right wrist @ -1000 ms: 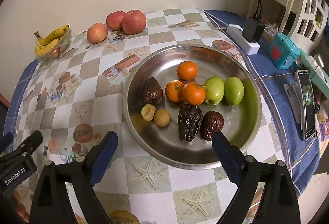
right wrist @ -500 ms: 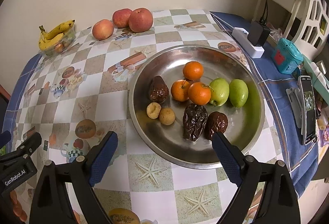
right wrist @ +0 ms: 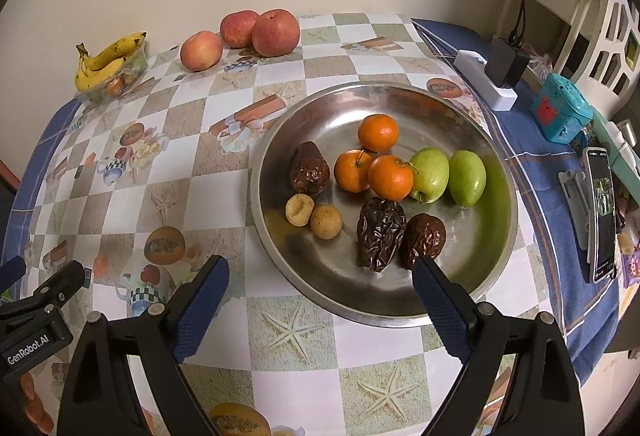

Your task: Organize fruits

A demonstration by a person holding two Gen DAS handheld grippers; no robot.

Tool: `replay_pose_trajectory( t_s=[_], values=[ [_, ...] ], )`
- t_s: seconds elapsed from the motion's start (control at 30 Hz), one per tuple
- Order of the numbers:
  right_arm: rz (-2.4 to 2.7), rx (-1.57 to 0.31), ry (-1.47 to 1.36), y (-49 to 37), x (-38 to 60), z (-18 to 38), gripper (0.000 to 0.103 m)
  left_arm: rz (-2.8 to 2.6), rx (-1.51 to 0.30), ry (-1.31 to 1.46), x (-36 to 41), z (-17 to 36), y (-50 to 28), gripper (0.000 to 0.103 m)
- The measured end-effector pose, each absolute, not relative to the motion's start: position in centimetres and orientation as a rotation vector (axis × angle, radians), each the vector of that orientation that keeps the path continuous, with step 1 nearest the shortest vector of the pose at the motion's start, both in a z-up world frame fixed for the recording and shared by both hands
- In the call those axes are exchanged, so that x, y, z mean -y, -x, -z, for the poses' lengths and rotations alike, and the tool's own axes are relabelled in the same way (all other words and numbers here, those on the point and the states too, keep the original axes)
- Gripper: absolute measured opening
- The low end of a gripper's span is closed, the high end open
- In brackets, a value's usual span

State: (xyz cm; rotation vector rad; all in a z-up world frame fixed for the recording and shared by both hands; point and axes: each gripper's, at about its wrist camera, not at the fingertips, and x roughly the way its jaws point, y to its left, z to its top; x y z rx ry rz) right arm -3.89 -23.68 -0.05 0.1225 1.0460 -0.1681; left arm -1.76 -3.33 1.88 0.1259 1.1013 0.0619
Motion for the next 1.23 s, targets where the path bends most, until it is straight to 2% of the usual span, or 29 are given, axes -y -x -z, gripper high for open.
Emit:
replay_pose_trajectory(
  t_s=[1.23],
  values=[
    [0.170,-1.078,-0.111,3.69,23.71,0.71,0.093,-0.054,-1.123,-0.118,3.24,-1.51,1.78,0.103]
  ],
)
